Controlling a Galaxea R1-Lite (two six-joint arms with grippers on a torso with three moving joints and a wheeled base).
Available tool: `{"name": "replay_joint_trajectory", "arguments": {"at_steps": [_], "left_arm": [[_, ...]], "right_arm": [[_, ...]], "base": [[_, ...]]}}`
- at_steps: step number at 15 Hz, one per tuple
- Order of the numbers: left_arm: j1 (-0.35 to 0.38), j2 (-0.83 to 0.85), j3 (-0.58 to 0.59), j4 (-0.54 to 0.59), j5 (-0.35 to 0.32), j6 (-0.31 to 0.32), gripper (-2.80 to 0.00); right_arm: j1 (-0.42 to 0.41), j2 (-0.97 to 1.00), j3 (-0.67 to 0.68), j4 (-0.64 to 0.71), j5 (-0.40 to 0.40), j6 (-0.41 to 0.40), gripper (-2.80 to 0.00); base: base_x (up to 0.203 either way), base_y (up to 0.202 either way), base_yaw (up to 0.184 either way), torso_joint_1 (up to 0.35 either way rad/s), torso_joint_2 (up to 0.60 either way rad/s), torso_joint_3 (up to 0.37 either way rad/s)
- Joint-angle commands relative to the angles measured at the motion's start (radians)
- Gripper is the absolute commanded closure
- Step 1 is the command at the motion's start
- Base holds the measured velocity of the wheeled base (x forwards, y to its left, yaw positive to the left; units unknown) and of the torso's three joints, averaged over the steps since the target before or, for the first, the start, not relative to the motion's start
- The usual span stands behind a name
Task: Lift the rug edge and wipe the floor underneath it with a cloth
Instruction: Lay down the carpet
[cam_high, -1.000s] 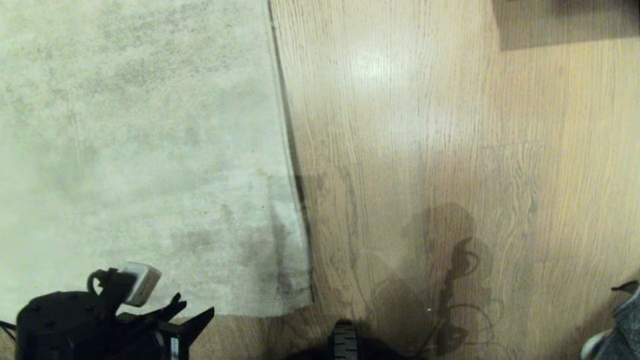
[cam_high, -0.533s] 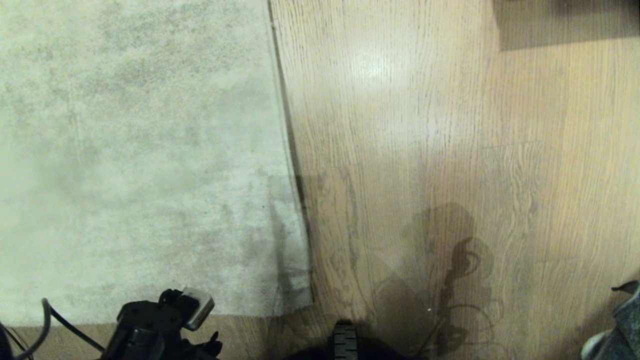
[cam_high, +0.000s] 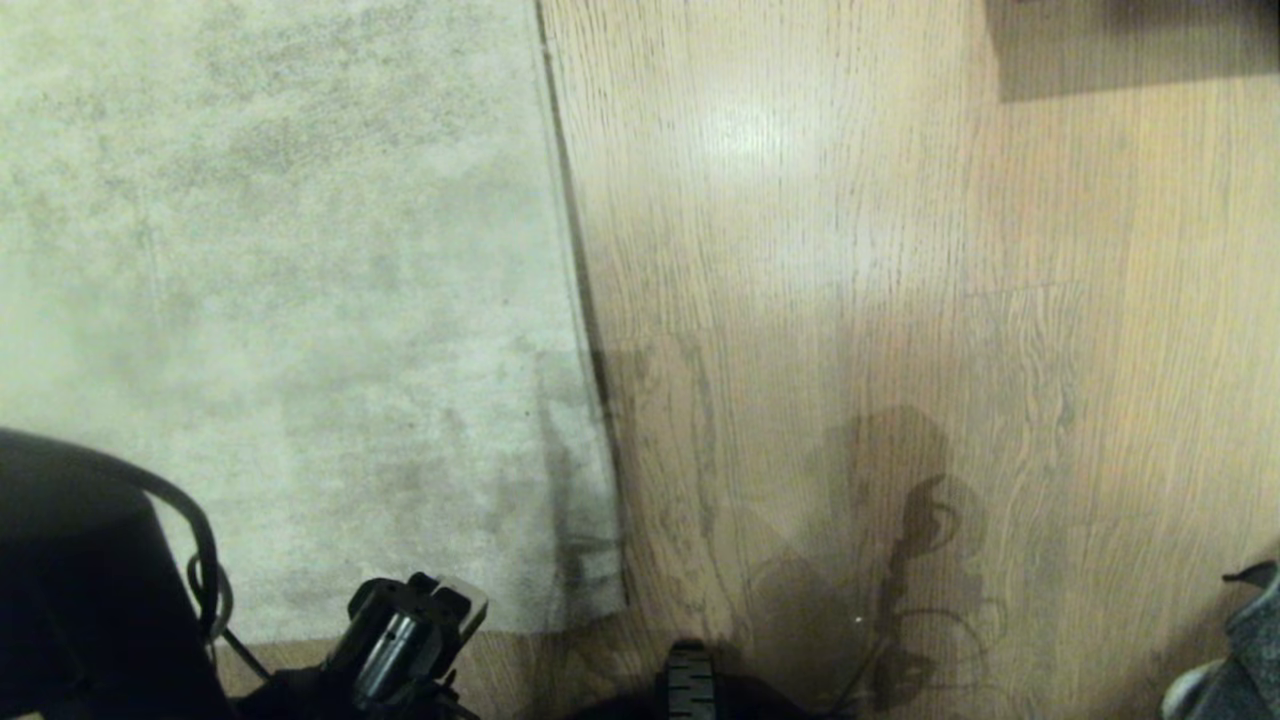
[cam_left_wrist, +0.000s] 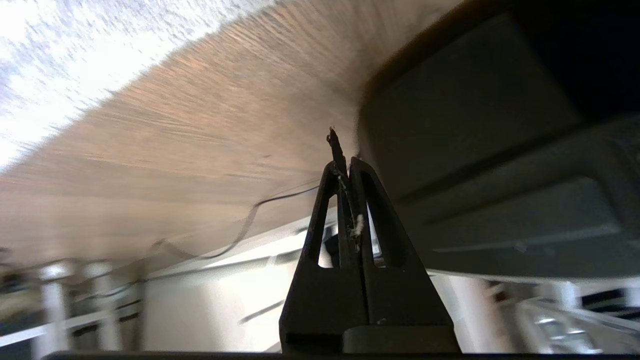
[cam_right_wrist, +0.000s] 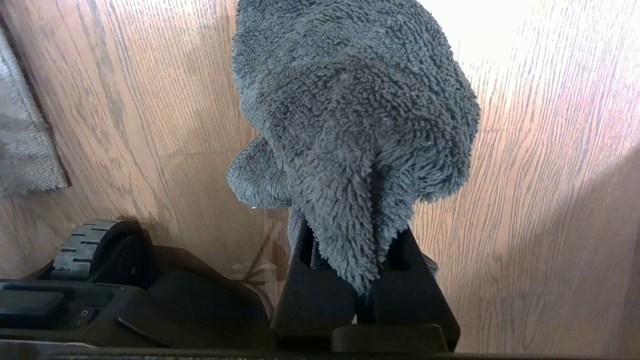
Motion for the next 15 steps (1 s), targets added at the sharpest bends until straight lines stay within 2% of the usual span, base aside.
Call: {"name": "replay_joint_trajectory", "arguments": {"at_steps": [1, 6, 9, 15], "left_arm": [[0.000, 0.038, -0.103, 0.075, 0.009, 0.035, 0.00], [-0.008, 0.096, -0.279, 0.209, 0.008, 0.212, 0.00], [-0.010, 0.138, -0.363, 0.228, 0.011, 0.338, 0.00], [-0.062, 0.178, -0.452, 0.314, 0.006, 0.366, 0.00]], "right_arm": [[0.001, 0.001, 0.000, 0.000, 0.000, -0.001, 0.00], [0.000, 0.001, 0.000, 0.000, 0.000, -0.001, 0.00], [0.001, 0.001, 0.000, 0.000, 0.000, -0.001, 0.00], [0.001, 0.001, 0.000, 0.000, 0.000, -0.001, 0.00]], "base": [[0.000, 0.000, 0.000, 0.000, 0.00, 0.000], [0.000, 0.000, 0.000, 0.000, 0.00, 0.000], [0.000, 0.000, 0.000, 0.000, 0.00, 0.000], [0.000, 0.000, 0.000, 0.000, 0.00, 0.000]]}}
